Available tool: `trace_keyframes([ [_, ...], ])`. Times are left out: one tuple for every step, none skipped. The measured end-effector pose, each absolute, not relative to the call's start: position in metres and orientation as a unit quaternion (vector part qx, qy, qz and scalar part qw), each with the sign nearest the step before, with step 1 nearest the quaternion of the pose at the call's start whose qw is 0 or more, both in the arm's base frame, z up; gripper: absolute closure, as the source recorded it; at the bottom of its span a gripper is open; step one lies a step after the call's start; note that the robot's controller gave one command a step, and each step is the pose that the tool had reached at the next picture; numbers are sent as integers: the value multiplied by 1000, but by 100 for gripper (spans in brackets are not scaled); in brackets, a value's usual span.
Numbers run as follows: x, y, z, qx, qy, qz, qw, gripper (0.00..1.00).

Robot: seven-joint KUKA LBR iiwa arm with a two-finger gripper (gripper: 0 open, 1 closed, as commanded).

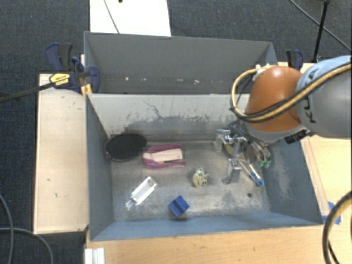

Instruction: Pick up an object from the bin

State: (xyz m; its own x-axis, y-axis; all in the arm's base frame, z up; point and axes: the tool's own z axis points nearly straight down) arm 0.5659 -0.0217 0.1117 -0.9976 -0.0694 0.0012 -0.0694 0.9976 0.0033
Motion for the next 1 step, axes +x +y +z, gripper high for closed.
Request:
trace_keyframes([
  [559,52,68,97,-995,-2,1,0],
])
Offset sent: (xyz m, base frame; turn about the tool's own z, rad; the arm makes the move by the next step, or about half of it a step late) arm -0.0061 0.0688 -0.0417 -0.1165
